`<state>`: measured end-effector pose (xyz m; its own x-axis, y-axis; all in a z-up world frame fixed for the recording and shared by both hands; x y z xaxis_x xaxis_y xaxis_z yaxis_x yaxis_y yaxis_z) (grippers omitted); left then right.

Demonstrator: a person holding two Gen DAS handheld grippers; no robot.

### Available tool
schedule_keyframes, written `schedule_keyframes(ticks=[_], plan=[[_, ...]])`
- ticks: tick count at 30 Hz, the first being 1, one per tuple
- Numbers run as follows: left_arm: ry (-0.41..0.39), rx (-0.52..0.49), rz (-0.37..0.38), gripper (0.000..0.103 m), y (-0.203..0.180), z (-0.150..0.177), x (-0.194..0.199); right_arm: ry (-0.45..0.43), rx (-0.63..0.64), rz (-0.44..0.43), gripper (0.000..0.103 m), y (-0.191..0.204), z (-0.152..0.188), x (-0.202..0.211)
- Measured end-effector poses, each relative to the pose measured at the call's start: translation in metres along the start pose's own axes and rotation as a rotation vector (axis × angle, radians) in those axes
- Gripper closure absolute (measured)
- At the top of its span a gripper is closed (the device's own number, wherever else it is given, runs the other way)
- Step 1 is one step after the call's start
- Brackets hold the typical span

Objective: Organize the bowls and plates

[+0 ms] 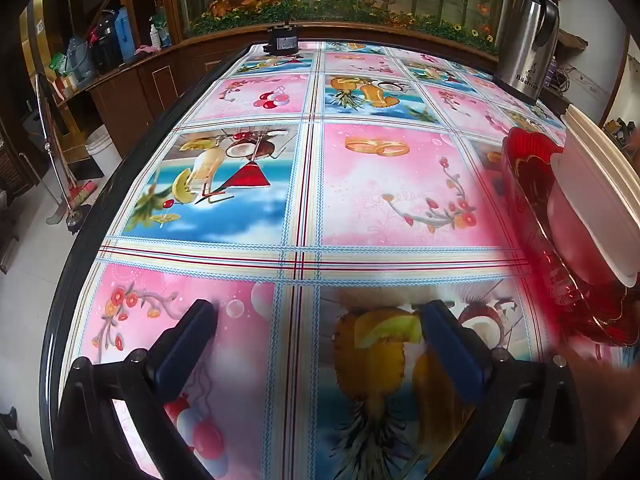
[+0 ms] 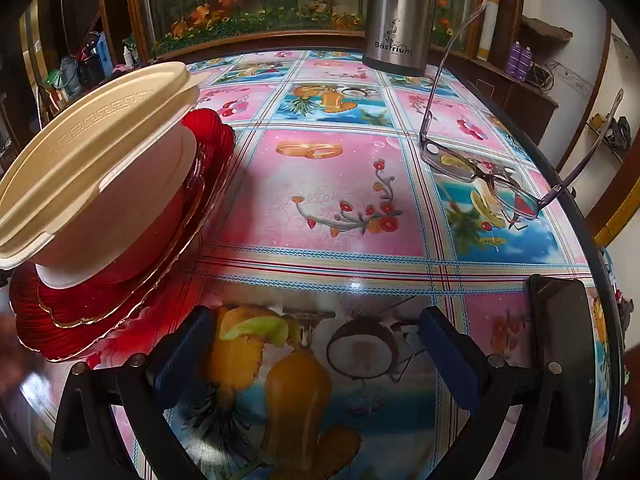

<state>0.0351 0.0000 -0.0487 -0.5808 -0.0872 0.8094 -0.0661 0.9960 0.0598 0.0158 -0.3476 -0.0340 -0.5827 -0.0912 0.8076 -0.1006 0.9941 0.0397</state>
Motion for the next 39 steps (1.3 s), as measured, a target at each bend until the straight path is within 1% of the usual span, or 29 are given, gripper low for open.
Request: schedule_keyframes(ticks=[21, 39], plan=[[0.000, 0.004, -0.005, 0.000, 0.0002, 0.0001, 0.0005, 0.001, -0.001, 0.000, 0.000, -0.0018, -0.0033, -0.0013], [0.000, 0.005, -0.004, 0.000, 0.0029, -0.0021, -0.0008, 0.000, 0.000, 0.000, 0.000, 0.0006, 0.0004, 0.0010]])
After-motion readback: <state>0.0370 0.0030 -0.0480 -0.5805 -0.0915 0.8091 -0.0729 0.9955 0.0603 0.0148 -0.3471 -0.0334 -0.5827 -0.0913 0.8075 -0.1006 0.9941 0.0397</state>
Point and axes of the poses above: each gripper's, at about its wrist camera, not at the fingertips, and x roughly against the way its jaws point, y to its left, z to its underside, the point moved 6 cm from there along -x, roughly the way its jaws point, and after that the axes turned 5 degrees about -z, right-handed, at the moved point
